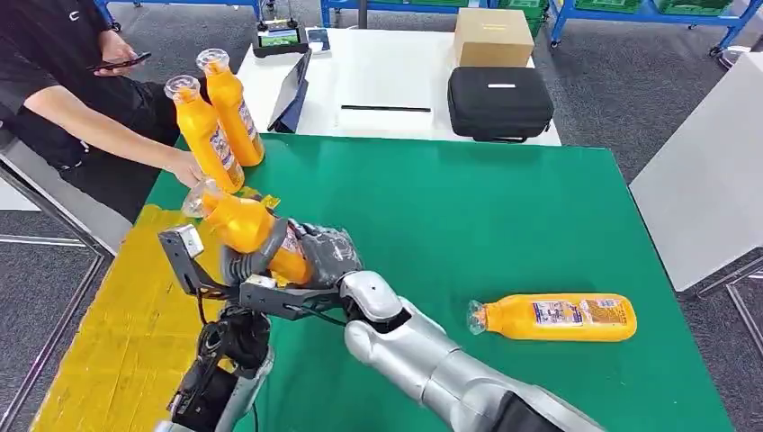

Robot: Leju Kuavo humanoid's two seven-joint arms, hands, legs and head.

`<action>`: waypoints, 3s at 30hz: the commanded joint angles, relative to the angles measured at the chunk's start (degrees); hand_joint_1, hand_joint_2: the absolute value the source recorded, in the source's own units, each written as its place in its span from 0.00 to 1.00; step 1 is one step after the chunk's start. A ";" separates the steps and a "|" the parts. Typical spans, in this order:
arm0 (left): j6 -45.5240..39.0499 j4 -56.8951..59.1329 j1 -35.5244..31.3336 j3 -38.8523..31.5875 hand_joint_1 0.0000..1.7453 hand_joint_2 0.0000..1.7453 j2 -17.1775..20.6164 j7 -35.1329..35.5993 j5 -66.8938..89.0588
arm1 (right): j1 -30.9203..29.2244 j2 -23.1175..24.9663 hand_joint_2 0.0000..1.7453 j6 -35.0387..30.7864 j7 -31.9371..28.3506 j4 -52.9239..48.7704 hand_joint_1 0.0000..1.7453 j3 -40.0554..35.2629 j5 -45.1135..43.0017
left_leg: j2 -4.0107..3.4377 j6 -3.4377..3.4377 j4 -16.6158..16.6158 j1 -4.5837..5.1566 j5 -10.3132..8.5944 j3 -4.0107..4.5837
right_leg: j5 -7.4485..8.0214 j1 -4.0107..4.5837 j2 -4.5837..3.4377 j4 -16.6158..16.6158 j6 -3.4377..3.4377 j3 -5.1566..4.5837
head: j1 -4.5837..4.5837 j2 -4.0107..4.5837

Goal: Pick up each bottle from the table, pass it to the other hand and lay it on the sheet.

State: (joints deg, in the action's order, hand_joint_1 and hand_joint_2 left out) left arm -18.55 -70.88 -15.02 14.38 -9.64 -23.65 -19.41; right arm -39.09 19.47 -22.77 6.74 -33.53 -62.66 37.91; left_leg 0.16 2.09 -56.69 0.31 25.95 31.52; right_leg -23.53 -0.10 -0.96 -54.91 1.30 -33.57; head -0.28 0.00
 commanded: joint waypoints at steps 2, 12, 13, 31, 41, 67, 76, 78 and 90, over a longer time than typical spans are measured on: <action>-8.40 -4.74 -3.88 -9.10 1.00 1.00 5.55 -2.59 20.50 | 13.42 -8.75 0.00 0.99 -1.77 -12.17 0.00 10.14 13.39 | 0.33 -0.17 0.11 -0.13 0.03 -0.25 | -0.12 0.12 0.39 0.15 -0.04 0.37 | -0.11 0.00; -7.88 -4.37 -4.14 -9.29 1.00 1.00 4.55 -2.72 21.41 | 14.08 -8.03 0.00 2.46 -1.78 -12.63 0.00 11.94 15.48 | 0.19 -0.15 -0.03 -0.08 0.07 -0.07 | -0.11 0.06 0.23 -0.02 -0.01 0.20 | 0.00 0.00; -9.53 -4.12 -4.24 -9.18 1.00 1.00 4.80 -2.43 23.71 | 14.77 -8.05 0.00 2.02 -2.15 -13.14 0.00 13.37 16.15 | 0.18 -0.10 -0.01 -0.04 0.03 0.01 | -0.06 0.02 0.19 -0.01 0.00 0.11 | -0.02 0.00; -14.15 39.53 -15.25 5.18 1.00 1.00 10.71 24.07 103.81 | 34.16 -23.82 0.00 -1.67 -8.09 -51.58 0.00 41.17 19.59 | 0.64 -0.13 0.22 0.11 -0.02 -0.39 | -0.12 -0.08 0.72 0.23 0.06 0.56 | -0.02 0.00; -8.27 46.80 -16.55 7.88 1.00 1.00 10.82 22.32 101.94 | 34.11 -25.83 0.00 -5.16 -8.93 -53.15 0.00 43.11 18.02 | 0.18 -0.13 -0.01 0.09 0.08 -0.13 | -0.08 -0.12 0.26 0.01 0.04 0.20 | -0.02 0.00; -7.34 46.97 -16.19 8.18 1.00 1.00 10.69 21.80 101.51 | 34.03 -26.10 0.00 -6.14 -8.77 -54.37 0.00 44.29 16.85 | 0.09 0.02 0.07 0.10 -0.13 -0.30 | 0.20 -0.14 0.18 0.08 0.02 0.40 | -0.02 0.00; -2.93 28.15 -8.03 7.41 0.00 0.00 16.23 4.05 84.24 | 44.98 -27.28 1.00 12.57 -8.14 -63.61 0.00 59.78 17.94 | 0.16 0.07 0.07 0.15 -0.17 -0.32 | 0.18 -0.18 0.22 0.05 0.04 0.43 | -0.02 0.00; -1.93 25.70 -7.16 7.22 0.00 0.00 17.11 3.16 82.20 | 45.12 -27.37 1.00 12.86 -8.10 -63.54 0.00 59.94 17.91 | 0.22 0.00 0.12 0.14 -0.14 -0.41 | 0.15 -0.16 0.31 0.10 0.03 0.56 | -0.04 0.00; 5.99 10.29 -4.92 -1.28 0.00 0.00 16.46 -2.44 61.24 | 42.81 -29.50 1.00 17.39 -6.62 -61.05 0.00 59.60 18.94 | 0.29 0.06 -0.02 0.09 -0.18 -0.06 | 0.20 -0.09 0.35 0.05 0.03 0.24 | -0.02 0.00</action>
State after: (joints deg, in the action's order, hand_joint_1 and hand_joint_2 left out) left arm -14.37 -51.81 -20.69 18.91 7.15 -24.87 47.62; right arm 6.15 -8.92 -7.10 -0.52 -97.48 -3.82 56.37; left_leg 0.49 2.27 -56.67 0.46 25.72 31.44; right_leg -23.31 -0.24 -0.63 -54.87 1.34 -33.32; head -0.31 0.00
